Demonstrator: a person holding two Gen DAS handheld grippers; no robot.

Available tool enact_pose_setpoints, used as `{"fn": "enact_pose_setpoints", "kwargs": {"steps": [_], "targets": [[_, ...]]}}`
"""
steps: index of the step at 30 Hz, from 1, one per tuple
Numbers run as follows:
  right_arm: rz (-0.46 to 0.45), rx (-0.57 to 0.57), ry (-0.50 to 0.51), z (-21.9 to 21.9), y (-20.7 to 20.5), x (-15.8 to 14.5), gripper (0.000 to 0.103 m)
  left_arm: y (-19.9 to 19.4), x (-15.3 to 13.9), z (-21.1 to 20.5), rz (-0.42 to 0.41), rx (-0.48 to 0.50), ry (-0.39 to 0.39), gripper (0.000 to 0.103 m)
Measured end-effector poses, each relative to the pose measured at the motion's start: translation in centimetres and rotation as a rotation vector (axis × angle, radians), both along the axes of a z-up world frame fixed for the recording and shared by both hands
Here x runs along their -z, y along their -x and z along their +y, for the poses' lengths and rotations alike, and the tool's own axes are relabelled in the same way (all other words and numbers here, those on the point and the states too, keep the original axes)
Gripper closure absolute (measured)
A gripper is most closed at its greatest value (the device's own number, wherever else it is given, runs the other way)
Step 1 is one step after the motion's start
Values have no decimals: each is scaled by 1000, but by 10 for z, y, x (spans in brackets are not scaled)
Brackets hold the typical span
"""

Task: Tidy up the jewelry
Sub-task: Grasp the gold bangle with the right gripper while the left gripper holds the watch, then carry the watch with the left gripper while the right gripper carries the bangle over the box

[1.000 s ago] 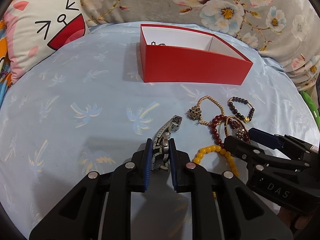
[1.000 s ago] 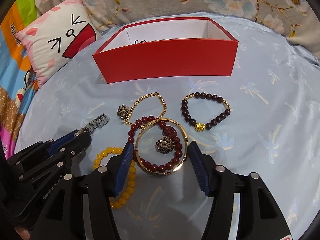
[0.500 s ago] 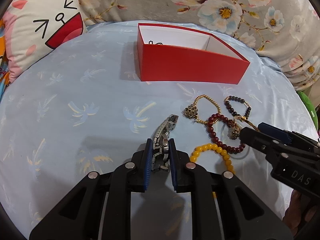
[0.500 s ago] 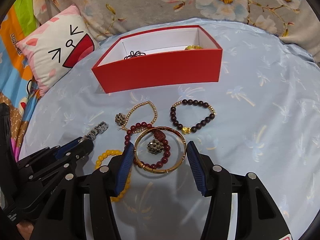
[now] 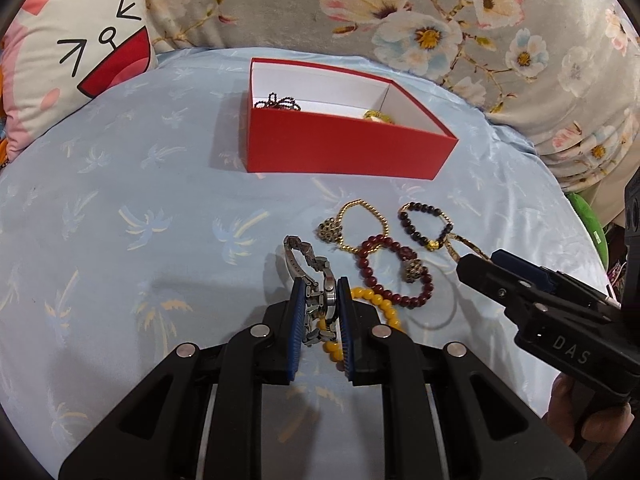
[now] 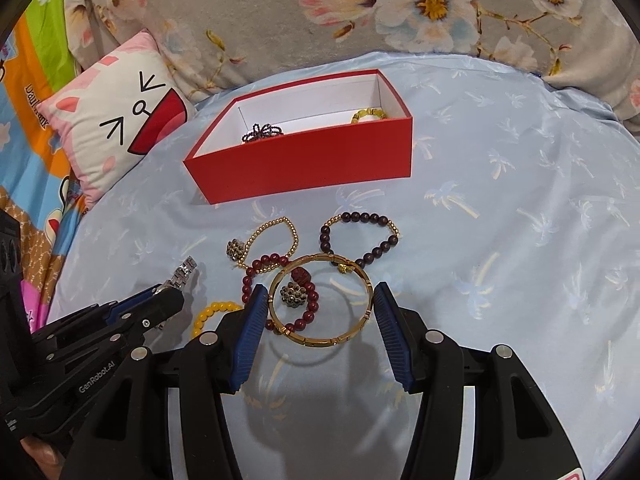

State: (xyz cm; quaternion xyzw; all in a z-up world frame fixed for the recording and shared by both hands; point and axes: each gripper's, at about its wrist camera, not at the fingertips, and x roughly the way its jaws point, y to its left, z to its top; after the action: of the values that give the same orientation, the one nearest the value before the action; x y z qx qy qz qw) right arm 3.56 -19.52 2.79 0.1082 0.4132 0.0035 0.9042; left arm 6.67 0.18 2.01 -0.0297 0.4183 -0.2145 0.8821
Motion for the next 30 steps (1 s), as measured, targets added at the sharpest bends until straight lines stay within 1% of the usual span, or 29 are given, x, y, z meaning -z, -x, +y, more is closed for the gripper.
{"fn": "enact_pose_setpoints", "kwargs": {"steps": [8,16,22,30], "targets": [[-38,-2,-2,-6,-3,-17,51,-3,-22,-6,-32,10,15,87],[-80,-5,1,-16,-18,-35,51,-23,-51,-19,-91,18,24,87],[-112,-7,6,-23,-41,-48,51,-48,-67,-30,-130,22,36,87],[-140,-13,41,-28,-98,-59,51,-102,-73,-42,-162,-5,15,87]]}}
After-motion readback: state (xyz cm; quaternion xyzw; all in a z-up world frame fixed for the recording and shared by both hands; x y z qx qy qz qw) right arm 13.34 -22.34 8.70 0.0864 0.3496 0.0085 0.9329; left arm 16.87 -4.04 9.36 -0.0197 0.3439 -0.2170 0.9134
